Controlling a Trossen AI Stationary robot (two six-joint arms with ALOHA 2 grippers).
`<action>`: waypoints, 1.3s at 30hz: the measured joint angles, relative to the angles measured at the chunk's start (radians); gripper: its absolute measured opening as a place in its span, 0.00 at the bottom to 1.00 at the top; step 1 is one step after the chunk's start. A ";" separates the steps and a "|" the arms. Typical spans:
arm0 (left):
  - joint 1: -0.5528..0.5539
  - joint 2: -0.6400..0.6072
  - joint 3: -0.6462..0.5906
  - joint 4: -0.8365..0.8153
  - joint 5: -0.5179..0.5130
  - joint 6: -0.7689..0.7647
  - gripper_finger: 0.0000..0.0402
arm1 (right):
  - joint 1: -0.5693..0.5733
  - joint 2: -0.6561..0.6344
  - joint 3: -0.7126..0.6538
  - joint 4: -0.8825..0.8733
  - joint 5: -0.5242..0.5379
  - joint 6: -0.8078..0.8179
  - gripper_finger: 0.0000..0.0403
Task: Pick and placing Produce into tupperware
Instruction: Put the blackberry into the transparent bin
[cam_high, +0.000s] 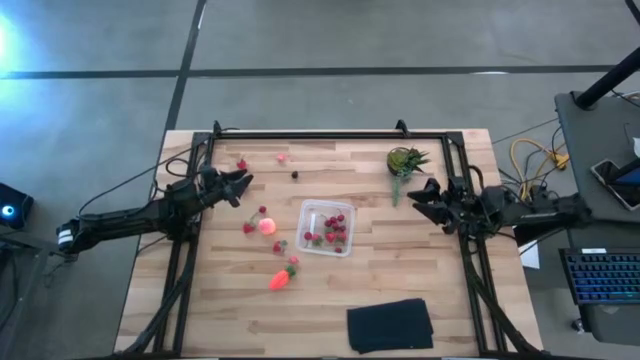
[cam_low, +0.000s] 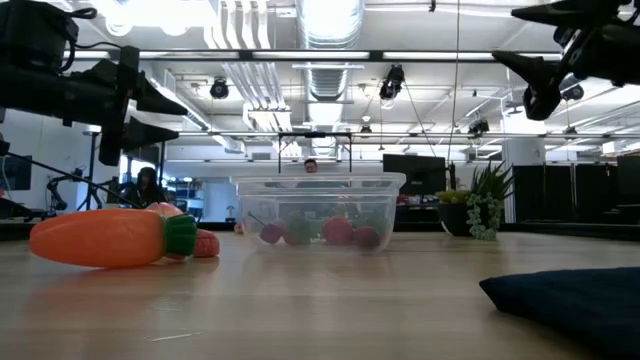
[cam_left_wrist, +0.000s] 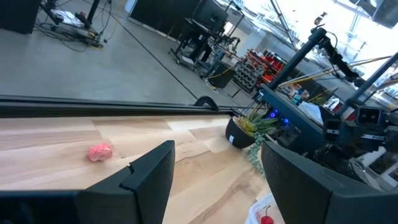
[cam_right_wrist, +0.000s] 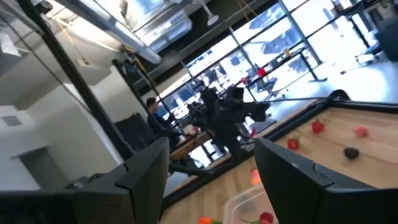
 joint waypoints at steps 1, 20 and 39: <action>0.000 0.001 0.000 0.000 0.000 0.000 0.56 | 0.000 -0.011 -0.009 0.000 0.005 0.000 0.57; 0.000 0.001 0.000 0.031 0.017 -0.060 0.56 | -0.001 -0.039 -0.018 -0.131 0.020 -0.135 0.57; 0.000 -0.005 0.001 0.550 0.068 -0.103 0.56 | -0.002 -0.037 -0.018 -0.340 0.019 -0.119 0.57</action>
